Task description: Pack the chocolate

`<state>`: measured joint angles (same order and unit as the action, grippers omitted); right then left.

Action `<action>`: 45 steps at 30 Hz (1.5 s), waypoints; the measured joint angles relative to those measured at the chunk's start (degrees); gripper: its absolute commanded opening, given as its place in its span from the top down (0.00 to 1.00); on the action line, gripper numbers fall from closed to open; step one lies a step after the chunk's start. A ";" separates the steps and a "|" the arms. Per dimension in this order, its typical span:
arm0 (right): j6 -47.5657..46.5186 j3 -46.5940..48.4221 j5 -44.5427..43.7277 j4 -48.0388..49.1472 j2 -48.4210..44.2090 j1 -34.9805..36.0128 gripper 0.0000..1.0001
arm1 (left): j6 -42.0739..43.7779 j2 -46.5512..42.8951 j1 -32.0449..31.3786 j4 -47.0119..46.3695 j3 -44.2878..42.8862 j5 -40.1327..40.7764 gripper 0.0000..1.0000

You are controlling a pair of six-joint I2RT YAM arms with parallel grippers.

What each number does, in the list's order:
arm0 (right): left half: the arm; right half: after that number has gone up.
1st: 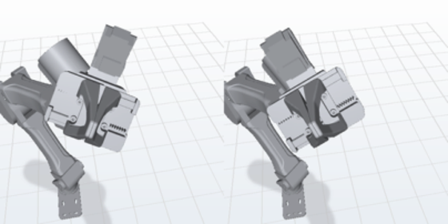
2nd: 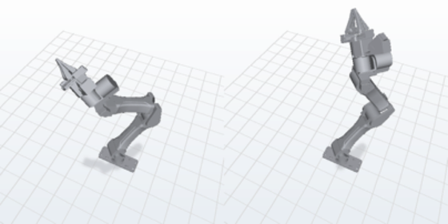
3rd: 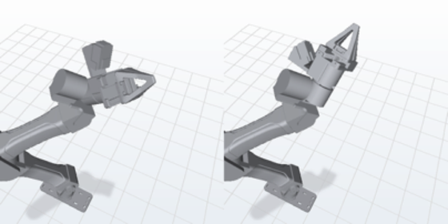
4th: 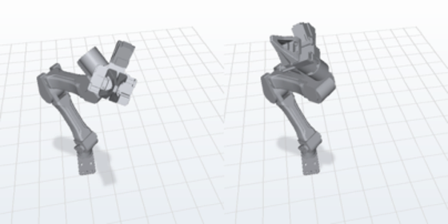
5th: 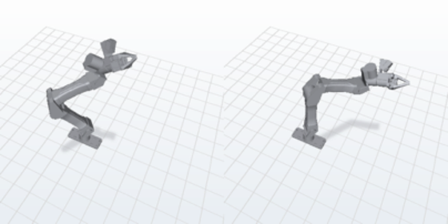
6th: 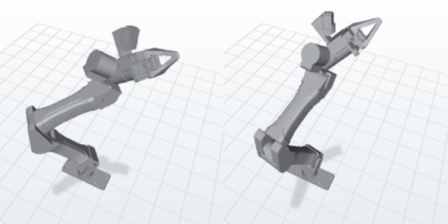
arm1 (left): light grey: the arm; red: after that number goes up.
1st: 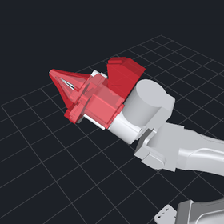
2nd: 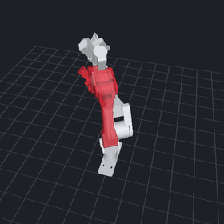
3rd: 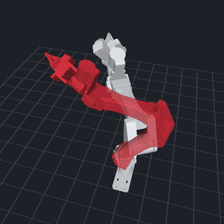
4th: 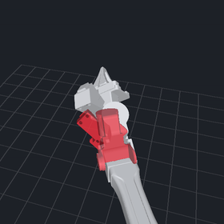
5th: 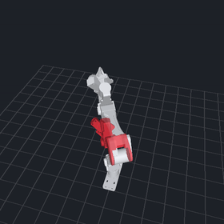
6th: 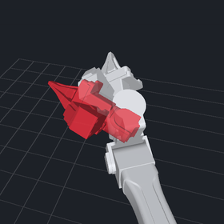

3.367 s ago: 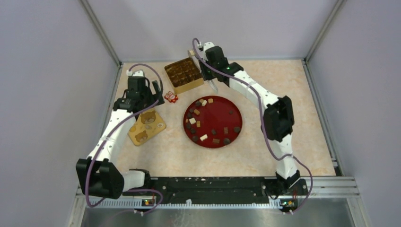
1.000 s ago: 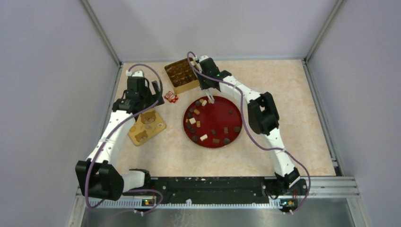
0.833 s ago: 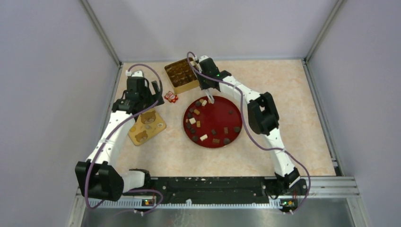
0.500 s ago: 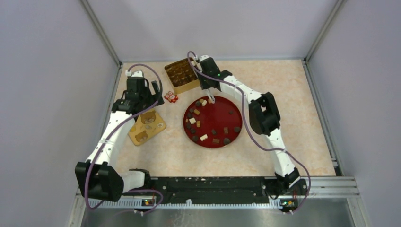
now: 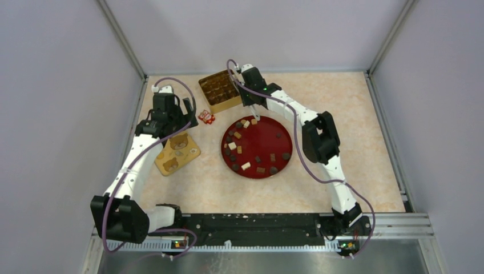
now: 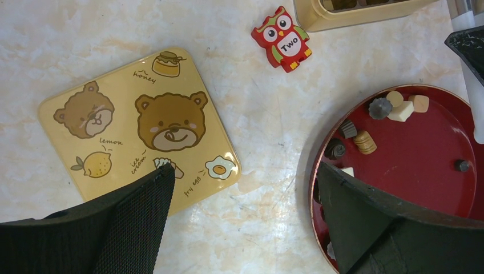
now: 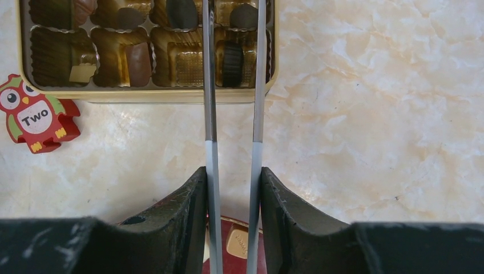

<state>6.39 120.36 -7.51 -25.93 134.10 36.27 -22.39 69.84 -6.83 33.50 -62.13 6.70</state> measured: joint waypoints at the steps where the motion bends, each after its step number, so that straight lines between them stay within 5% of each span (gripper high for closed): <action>1: 0.00 0.00 0.00 0.00 0.00 0.00 0.65 | 0.00 -0.02 0.00 0.00 0.00 0.00 0.01; 19: 0.00 0.02 0.04 -0.26 0.00 0.00 0.61 | 0.02 -0.59 0.00 0.00 0.00 0.00 0.01; 30: 0.17 -0.79 0.02 0.46 -0.76 0.00 0.85 | 0.02 -0.59 0.00 0.00 0.00 -0.02 0.01; 45: 2.40 -24.11 -3.58 11.41 -23.41 -1.29 0.88 | 0.02 -0.59 0.00 -0.02 0.00 -0.87 0.01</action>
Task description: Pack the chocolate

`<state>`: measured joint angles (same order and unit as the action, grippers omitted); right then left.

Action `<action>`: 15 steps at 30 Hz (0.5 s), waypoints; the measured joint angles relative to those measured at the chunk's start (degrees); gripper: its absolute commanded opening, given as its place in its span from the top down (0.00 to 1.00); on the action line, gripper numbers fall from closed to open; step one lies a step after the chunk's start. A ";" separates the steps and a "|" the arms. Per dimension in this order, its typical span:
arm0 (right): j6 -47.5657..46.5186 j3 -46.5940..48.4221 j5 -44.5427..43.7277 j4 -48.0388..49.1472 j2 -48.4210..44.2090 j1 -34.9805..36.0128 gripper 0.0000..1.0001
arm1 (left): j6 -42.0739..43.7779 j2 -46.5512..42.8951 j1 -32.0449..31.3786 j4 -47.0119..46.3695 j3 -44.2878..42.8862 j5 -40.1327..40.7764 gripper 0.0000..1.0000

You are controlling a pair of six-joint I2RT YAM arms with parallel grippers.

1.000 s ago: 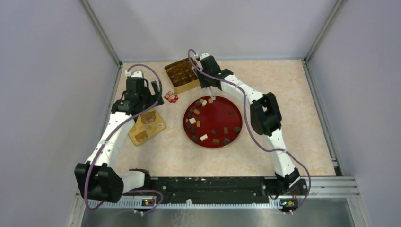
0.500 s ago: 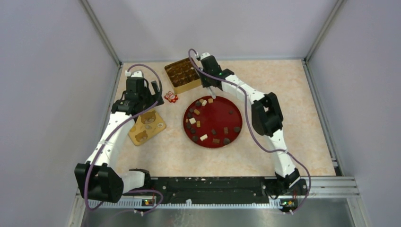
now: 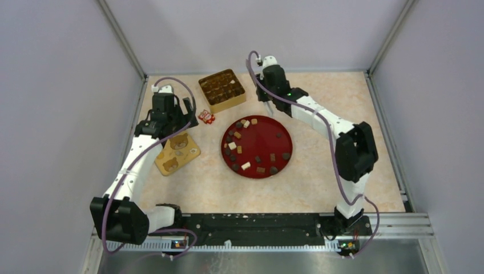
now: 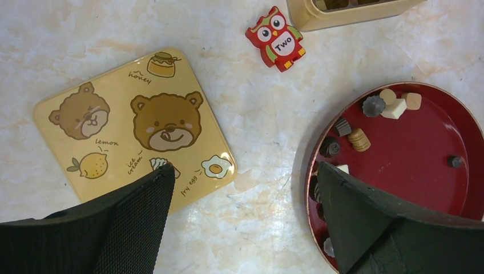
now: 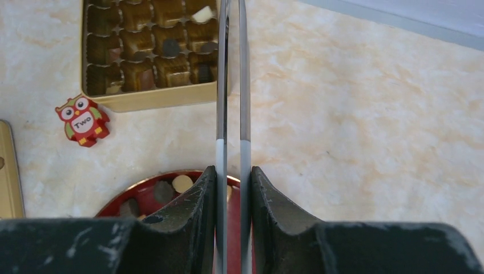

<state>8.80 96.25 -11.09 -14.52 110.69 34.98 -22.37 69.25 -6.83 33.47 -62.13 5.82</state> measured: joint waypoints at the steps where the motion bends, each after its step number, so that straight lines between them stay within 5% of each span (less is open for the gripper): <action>1: 0.24 -2.25 -0.35 0.92 -2.14 -0.48 0.88 | 0.00 0.00 0.00 0.00 0.00 -0.04 0.01; 15: 6.82 -34.84 -2.82 5.14 -19.34 -17.51 0.87 | -0.02 0.02 0.00 -0.11 0.79 -0.74 0.01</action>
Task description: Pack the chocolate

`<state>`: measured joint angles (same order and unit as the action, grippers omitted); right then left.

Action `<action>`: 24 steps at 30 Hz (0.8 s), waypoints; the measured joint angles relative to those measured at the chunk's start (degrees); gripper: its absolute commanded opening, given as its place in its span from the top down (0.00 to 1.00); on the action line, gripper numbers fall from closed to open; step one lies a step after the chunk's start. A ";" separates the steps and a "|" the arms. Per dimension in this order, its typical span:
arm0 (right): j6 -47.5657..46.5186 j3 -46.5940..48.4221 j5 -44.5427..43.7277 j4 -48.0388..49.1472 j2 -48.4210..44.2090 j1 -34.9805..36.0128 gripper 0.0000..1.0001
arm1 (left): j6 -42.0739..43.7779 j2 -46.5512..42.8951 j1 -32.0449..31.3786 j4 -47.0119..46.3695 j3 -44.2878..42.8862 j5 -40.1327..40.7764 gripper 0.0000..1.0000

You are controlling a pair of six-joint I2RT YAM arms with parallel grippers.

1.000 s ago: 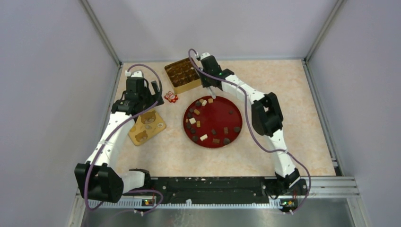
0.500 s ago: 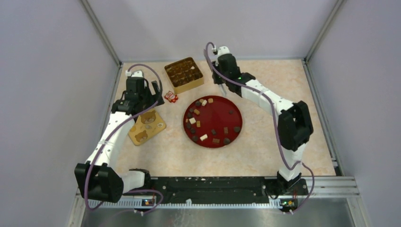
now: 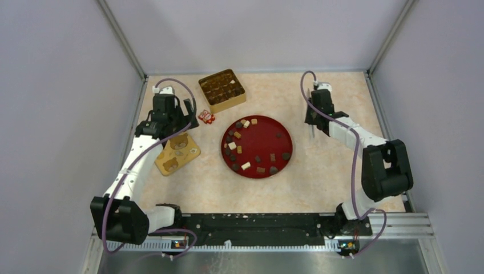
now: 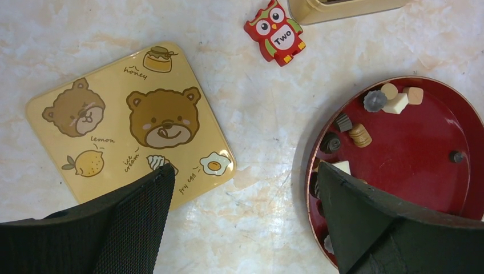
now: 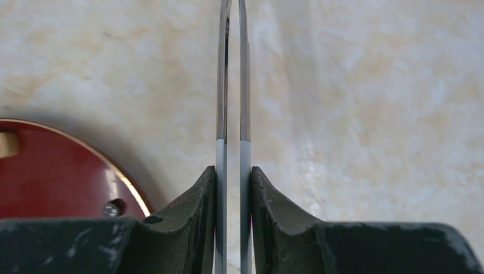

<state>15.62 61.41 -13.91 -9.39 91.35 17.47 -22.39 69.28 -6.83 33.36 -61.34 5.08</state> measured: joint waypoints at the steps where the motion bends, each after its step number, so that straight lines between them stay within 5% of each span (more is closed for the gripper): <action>1: 0.44 -1.77 -0.02 -0.04 -0.61 -1.29 0.87 | 0.00 0.02 0.00 -0.02 0.02 0.00 0.01; 9: 2.97 -9.92 -1.18 1.01 -3.80 -6.95 0.72 | -1.09 3.13 0.00 0.44 0.17 3.48 0.01; 15: 3.93 -10.32 -1.36 2.91 -3.80 -7.78 0.43 | -4.48 8.11 1.18 4.02 0.17 7.98 0.01; 24: 3.89 -10.32 -2.58 3.41 -4.28 -8.33 0.36 | -6.71 9.11 7.72 5.05 0.90 6.27 0.01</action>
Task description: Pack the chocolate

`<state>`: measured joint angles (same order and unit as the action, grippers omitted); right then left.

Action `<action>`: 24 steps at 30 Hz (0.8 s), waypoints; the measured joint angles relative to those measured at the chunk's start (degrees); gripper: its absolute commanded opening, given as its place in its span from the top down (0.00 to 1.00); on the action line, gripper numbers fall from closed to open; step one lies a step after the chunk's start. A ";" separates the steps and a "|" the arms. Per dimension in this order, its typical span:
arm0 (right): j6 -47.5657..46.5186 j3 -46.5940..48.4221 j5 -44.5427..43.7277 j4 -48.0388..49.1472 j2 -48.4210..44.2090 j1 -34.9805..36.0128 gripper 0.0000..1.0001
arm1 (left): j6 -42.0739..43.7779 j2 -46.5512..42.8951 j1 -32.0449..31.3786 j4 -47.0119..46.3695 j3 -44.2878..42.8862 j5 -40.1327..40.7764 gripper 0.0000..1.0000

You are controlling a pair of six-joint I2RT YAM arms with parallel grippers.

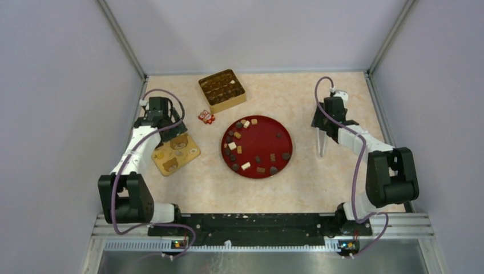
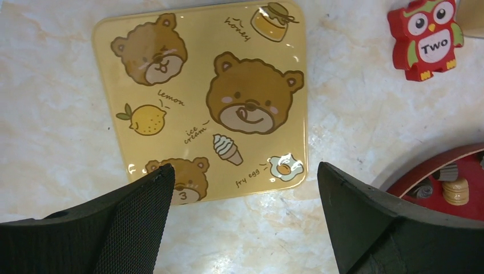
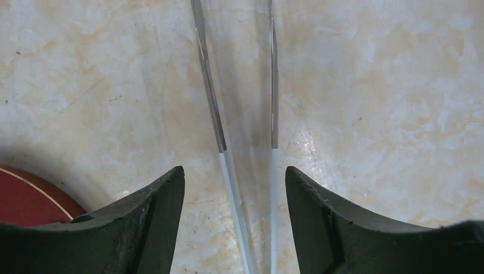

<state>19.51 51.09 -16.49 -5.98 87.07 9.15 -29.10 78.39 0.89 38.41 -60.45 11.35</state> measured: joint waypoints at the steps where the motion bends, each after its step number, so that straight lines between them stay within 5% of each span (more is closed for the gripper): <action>1: -0.09 0.02 0.02 0.00 -0.26 0.00 0.36 | 0.00 0.00 0.57 0.07 0.04 -0.04 0.01; 8: -3.34 2.43 5.86 0.17 -1.27 2.86 0.37 | 0.07 -1.05 1.70 -0.04 0.92 -3.13 0.01; 15: -8.26 11.63 12.55 0.70 9.44 14.08 0.39 | 0.24 -1.53 1.70 -0.33 1.20 -8.83 0.01; 24: -8.11 15.10 14.32 -1.22 19.91 13.51 0.52 | 0.92 -3.13 1.70 -0.50 1.22 -12.07 0.01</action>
<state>11.40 66.19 -2.17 -7.20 106.98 22.65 -28.18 75.26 2.59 37.91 -59.22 -0.71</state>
